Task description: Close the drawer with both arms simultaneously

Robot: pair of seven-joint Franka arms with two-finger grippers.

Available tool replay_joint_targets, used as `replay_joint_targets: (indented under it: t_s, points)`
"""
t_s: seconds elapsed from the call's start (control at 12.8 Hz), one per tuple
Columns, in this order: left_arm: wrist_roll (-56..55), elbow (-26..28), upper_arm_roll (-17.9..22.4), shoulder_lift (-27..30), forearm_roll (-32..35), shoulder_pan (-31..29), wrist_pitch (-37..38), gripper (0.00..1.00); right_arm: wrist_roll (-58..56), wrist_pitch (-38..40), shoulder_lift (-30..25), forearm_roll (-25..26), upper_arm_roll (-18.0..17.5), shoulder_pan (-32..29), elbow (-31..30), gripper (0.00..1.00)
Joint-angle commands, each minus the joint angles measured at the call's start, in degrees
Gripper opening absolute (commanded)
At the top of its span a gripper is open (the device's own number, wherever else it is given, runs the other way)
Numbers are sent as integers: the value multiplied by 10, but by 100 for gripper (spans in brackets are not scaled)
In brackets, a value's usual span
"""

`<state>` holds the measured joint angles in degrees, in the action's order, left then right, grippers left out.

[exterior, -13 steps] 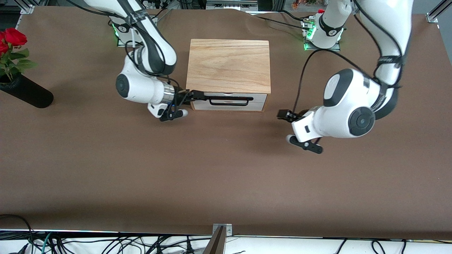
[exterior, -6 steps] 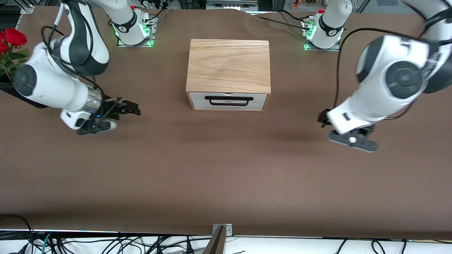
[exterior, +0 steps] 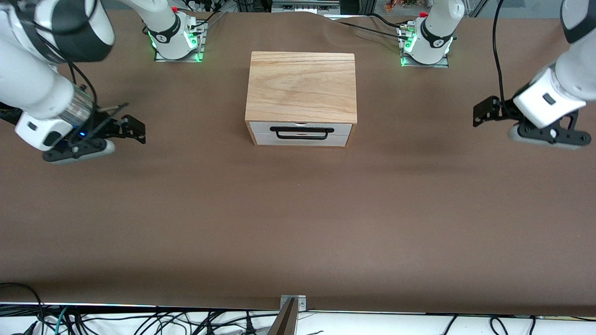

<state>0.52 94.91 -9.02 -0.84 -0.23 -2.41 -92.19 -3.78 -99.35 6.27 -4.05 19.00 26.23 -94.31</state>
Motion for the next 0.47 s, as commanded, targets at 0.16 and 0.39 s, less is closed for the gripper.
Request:
replay_joint_targets:
  t_s: [0.16,0.39]
  points:
    - [-3,74,-7,43,-13,-16,-31,100,37,100,-13,14,-120,-142,62,100]
    - [-4,71,-6,41,-13,-16,-31,100,37,100,-10,48,-130,-141,85,100]
